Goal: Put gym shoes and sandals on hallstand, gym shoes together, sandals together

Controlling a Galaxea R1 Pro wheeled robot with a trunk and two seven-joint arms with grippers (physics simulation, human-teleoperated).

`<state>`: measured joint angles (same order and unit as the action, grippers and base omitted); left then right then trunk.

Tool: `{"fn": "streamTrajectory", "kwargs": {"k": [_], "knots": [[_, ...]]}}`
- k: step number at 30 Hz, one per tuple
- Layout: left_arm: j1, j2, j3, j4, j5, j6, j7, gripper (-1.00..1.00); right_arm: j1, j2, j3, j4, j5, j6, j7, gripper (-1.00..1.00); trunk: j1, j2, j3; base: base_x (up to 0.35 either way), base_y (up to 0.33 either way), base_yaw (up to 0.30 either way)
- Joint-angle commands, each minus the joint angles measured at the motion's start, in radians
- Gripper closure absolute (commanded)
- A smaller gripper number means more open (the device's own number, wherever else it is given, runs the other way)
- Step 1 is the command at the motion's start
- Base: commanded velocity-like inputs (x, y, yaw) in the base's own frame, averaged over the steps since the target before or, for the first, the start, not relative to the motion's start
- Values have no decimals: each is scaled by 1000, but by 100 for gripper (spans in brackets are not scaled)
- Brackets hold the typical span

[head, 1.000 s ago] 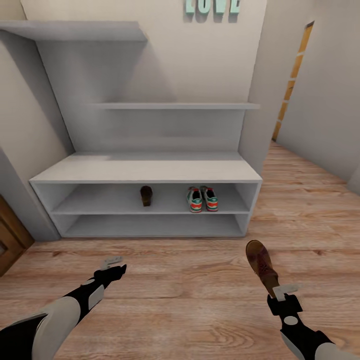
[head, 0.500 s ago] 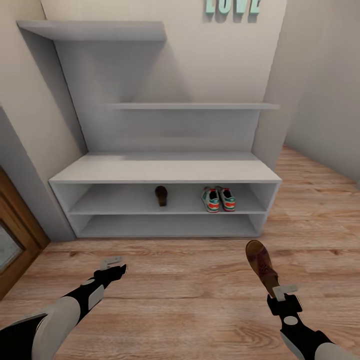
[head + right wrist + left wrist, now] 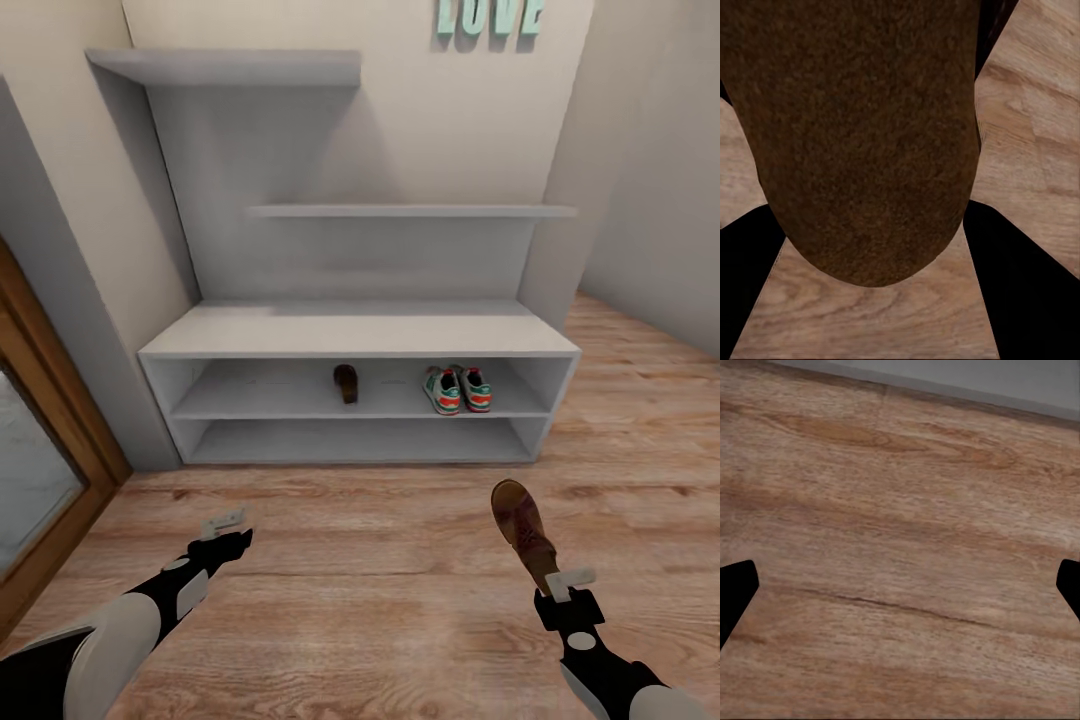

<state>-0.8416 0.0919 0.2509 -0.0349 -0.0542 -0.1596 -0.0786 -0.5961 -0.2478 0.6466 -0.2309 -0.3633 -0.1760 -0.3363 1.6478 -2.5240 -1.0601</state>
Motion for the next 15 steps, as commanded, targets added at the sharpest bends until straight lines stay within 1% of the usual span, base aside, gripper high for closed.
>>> {"fn": "streamTrajectory", "kwargs": {"k": [1,4,11,15], "knots": [[-1,0,8,1,-6,-3,-4,-100,-1,-1,8,-1,-9,-3,-4,100,-1,0,-1,-219,222,0],[-1,1,8,1,-6,-4,-4,-100,-1,-1,8,-1,-9,-3,-4,100,-1,0,-1,-80,179,0],[-1,1,8,1,-6,-4,-3,-100,-1,0,8,-1,-9,-3,-4,100,-1,0,-1,-16,53,0],[-1,0,9,1,-6,-5,-3,-100,-1,1,8,-1,-9,-3,-4,100,-1,0,-1,17,93,0]]}}
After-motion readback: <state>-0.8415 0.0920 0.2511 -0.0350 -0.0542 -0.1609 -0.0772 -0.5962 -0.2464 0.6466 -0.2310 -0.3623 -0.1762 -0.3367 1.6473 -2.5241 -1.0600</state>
